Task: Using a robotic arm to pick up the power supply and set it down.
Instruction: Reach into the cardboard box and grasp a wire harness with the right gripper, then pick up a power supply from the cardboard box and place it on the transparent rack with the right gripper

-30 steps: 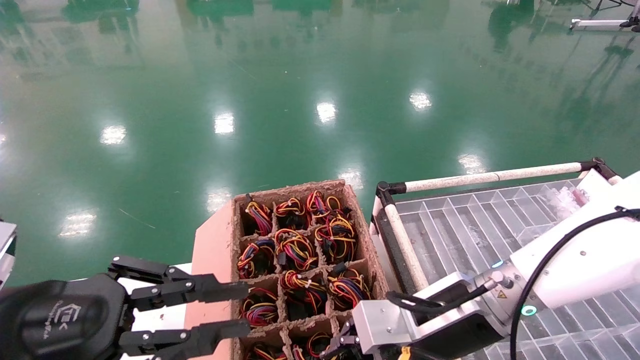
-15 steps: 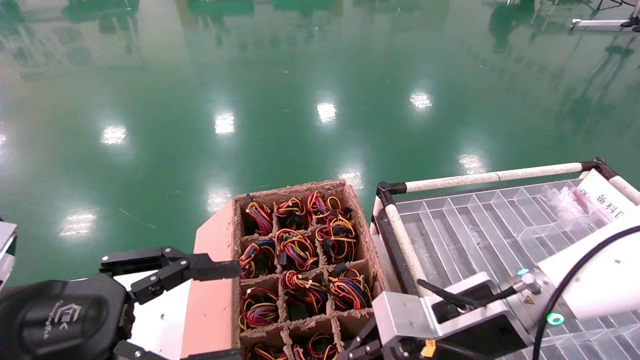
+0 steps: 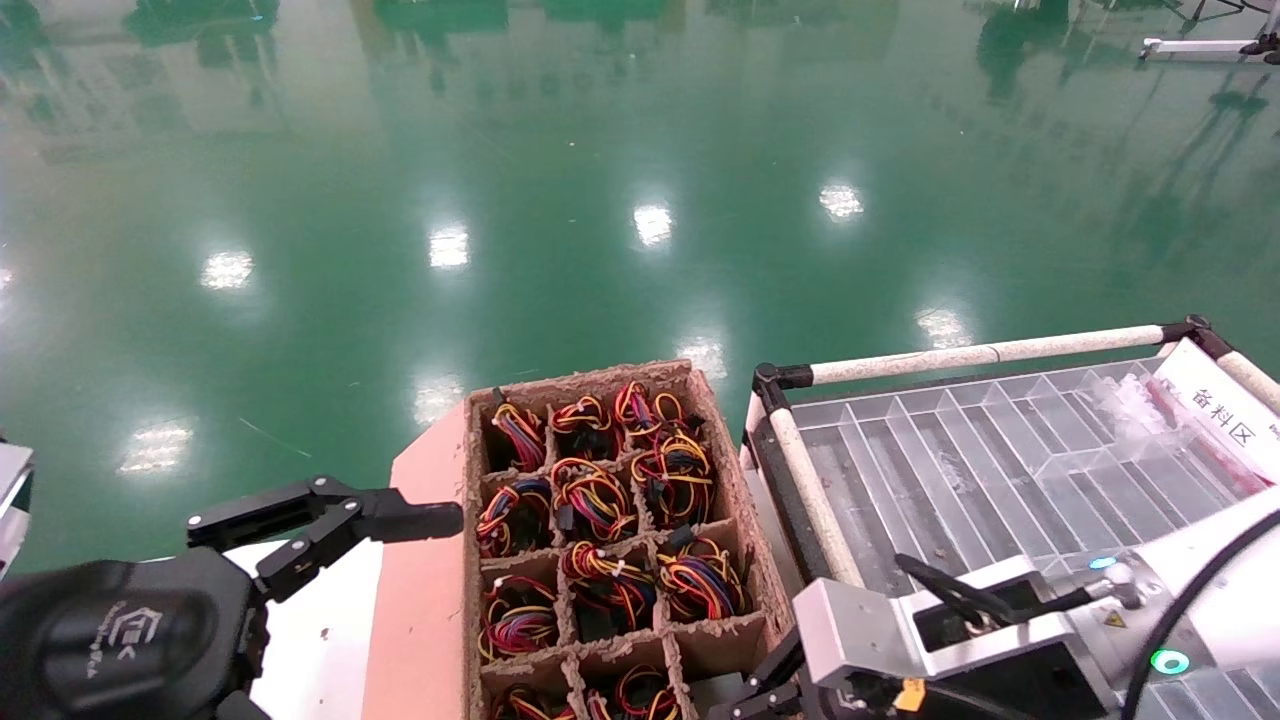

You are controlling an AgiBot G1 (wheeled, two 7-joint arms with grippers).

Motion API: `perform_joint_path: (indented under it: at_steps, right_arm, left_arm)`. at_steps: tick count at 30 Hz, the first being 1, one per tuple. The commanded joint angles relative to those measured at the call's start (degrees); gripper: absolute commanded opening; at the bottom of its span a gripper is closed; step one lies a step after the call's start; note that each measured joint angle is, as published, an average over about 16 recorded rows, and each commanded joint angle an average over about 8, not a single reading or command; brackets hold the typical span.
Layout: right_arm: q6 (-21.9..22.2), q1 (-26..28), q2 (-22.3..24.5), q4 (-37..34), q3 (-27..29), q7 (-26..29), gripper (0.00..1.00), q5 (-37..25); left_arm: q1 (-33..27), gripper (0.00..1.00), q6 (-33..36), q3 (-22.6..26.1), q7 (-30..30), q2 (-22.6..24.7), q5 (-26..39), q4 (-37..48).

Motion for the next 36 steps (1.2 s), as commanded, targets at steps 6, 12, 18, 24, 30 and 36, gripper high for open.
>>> perform_joint_path:
  at_steps: [6,12,18,24,30,36]
  right_arm:
    - [0.2,-0.9,2.4,1.1,1.0,0.1,0.00,3.4]
    - [0.4,-1.1,5.0,2.8,2.8,0.2,0.00,7.5]
    - [0.4,-0.7,7.8,4.0,5.4,0.0,0.00,12.6]
    - [0.1,1.9,9.7,4.5,8.3,-0.2,0.00,17.4]
    - [-0.2,7.7,9.8,2.5,10.1,-0.1,0.00,19.0]
    - [-0.7,15.6,7.9,-2.5,10.1,-0.6,0.00,17.1]
  left_arm:
    - [0.0,1.00,0.0,0.0,0.0,0.0,0.0,0.0]
    - [0.0,1.00,0.0,0.0,0.0,0.0,0.0,0.0]
    - [0.0,1.00,0.0,0.0,0.0,0.0,0.0,0.0]
    - [0.0,1.00,0.0,0.0,0.0,0.0,0.0,0.0]
    - [0.0,1.00,0.0,0.0,0.0,0.0,0.0,0.0]
    - [0.0,1.00,0.0,0.0,0.0,0.0,0.0,0.0]
